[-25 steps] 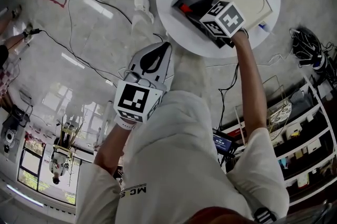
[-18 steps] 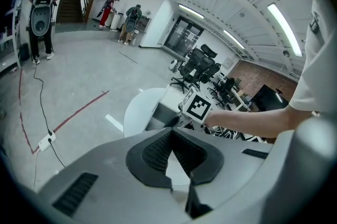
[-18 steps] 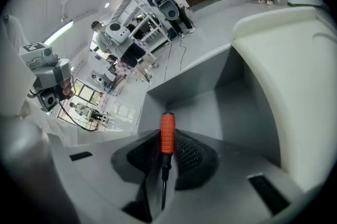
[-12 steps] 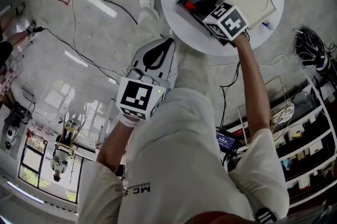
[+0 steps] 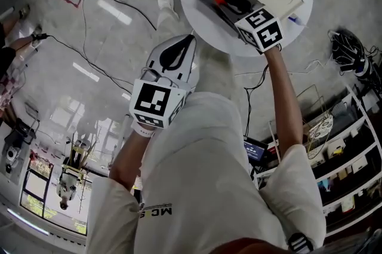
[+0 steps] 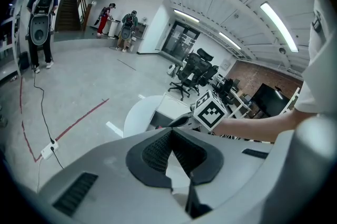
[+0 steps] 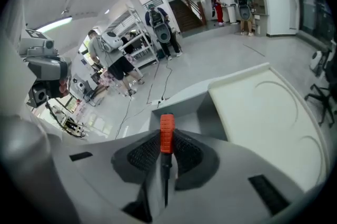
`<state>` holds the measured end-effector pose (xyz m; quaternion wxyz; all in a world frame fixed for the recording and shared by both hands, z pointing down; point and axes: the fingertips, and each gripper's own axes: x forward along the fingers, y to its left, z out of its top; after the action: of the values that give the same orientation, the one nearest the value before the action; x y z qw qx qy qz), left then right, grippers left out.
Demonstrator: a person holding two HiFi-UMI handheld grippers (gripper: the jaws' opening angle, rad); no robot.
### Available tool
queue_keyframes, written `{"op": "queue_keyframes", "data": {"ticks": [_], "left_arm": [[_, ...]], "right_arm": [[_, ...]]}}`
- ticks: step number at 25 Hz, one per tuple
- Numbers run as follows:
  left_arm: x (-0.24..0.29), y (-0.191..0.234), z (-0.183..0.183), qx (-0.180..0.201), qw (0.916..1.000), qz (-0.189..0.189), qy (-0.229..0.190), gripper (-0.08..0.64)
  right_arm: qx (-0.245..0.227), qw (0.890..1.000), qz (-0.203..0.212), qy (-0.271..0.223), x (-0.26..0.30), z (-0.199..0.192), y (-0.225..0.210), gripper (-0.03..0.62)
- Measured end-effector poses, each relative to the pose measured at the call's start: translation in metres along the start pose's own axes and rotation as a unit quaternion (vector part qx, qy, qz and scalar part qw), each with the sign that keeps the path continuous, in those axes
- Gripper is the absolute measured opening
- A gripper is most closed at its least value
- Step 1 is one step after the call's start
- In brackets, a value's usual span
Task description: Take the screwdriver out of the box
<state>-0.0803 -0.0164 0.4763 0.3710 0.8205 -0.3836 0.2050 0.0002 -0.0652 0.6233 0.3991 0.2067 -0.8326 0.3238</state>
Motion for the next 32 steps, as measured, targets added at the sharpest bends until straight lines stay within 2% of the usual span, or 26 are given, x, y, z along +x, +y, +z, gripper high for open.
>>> {"op": "queue_keyframes", "data": {"ticks": [7, 12, 18, 32], "left_arm": [[-0.016, -0.006, 0.012, 0.017, 0.9997, 0.004, -0.017, 0.003], [-0.031, -0.023, 0.023, 0.027, 0.999, 0.014, -0.034, 0.003], [-0.046, -0.02, 0.038, 0.036, 0.9974, 0.023, -0.057, 0.003], [-0.073, -0.044, 0.066, 0.064, 0.9914, 0.033, -0.109, 0.003]], "right_arm": [[-0.004, 0.998, -0.034, -0.054, -0.027, 0.019, 0.009, 0.13], [-0.016, 0.995, -0.047, -0.088, -0.062, 0.029, 0.021, 0.129], [-0.026, 0.99, -0.063, -0.124, -0.089, 0.049, 0.035, 0.129], [-0.036, 0.969, -0.105, -0.219, -0.182, 0.074, 0.073, 0.129]]}}
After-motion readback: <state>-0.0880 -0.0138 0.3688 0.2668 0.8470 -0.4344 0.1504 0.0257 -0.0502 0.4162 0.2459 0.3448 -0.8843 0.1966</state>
